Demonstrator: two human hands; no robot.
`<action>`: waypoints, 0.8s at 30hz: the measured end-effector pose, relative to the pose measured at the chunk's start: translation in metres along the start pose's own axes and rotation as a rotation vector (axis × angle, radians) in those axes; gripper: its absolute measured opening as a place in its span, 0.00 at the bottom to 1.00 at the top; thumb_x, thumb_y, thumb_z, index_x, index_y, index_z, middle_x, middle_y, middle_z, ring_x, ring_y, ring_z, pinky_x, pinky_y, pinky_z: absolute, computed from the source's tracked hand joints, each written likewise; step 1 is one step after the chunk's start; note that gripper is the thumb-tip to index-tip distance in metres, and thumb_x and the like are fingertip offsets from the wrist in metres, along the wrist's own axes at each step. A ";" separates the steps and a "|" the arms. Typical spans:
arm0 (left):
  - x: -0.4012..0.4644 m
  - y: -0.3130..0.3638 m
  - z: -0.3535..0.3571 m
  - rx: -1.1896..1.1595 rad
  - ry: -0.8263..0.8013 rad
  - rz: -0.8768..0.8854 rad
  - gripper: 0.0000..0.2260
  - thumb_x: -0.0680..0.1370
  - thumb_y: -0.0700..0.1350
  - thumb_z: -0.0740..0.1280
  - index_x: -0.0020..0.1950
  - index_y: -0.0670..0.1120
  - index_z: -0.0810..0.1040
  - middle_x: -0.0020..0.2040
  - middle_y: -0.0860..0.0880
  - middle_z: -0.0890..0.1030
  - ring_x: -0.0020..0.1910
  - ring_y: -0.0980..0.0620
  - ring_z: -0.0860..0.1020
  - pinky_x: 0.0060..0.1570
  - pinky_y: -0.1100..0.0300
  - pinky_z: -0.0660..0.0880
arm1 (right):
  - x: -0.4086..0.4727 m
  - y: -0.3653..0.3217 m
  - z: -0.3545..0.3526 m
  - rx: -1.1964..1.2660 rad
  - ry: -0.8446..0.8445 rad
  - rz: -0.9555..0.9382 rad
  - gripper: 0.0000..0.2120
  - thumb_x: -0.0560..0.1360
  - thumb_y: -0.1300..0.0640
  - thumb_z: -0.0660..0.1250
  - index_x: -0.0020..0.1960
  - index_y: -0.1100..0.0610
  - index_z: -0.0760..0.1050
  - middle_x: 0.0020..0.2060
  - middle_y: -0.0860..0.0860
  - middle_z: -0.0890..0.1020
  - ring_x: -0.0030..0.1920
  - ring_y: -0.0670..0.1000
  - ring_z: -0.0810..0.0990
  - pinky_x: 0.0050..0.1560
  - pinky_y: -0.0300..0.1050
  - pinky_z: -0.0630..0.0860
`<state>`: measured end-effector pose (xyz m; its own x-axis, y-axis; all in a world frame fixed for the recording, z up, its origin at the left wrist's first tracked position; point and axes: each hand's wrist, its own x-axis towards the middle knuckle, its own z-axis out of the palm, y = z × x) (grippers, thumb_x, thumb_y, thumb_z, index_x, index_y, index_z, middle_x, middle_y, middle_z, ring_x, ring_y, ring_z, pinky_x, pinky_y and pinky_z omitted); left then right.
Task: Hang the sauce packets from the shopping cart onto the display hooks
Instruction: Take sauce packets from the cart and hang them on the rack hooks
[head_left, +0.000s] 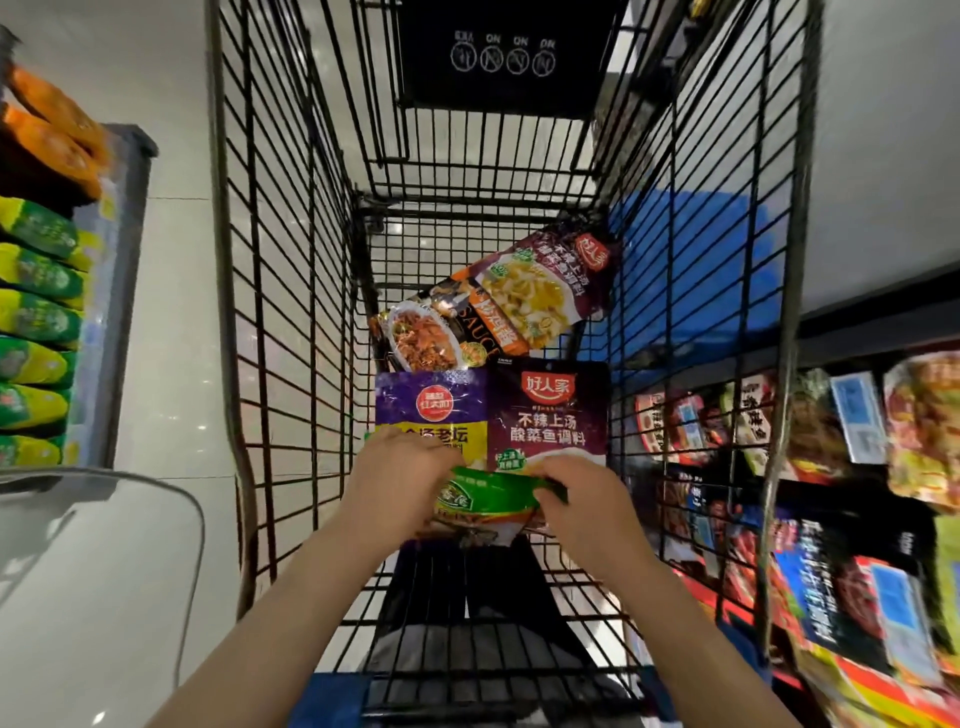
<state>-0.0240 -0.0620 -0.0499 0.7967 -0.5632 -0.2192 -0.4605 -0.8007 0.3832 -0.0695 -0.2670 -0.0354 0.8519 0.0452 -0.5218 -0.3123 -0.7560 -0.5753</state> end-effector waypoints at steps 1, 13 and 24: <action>-0.001 -0.001 -0.001 -0.016 0.008 -0.020 0.12 0.59 0.41 0.80 0.38 0.53 0.83 0.30 0.55 0.81 0.28 0.53 0.79 0.38 0.57 0.74 | 0.001 -0.003 -0.002 -0.010 0.003 -0.008 0.09 0.75 0.59 0.65 0.54 0.52 0.78 0.48 0.46 0.78 0.52 0.49 0.76 0.54 0.46 0.73; -0.014 -0.023 -0.008 0.248 -0.005 -0.369 0.16 0.53 0.41 0.82 0.34 0.45 0.78 0.25 0.49 0.75 0.22 0.46 0.75 0.34 0.55 0.71 | 0.077 0.030 -0.015 0.277 -0.013 0.256 0.20 0.72 0.47 0.70 0.61 0.51 0.73 0.57 0.48 0.77 0.57 0.49 0.76 0.59 0.50 0.74; 0.012 -0.042 0.015 0.303 0.081 -0.520 0.25 0.56 0.35 0.79 0.51 0.42 0.80 0.35 0.44 0.80 0.31 0.41 0.78 0.30 0.52 0.73 | 0.277 0.058 0.015 -0.341 0.090 0.113 0.31 0.73 0.45 0.66 0.71 0.55 0.60 0.67 0.59 0.67 0.67 0.61 0.66 0.62 0.57 0.69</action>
<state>-0.0010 -0.0385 -0.0825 0.9690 -0.0751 -0.2354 -0.0847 -0.9959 -0.0309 0.1418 -0.2891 -0.2227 0.8586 -0.0970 -0.5034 -0.2609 -0.9279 -0.2662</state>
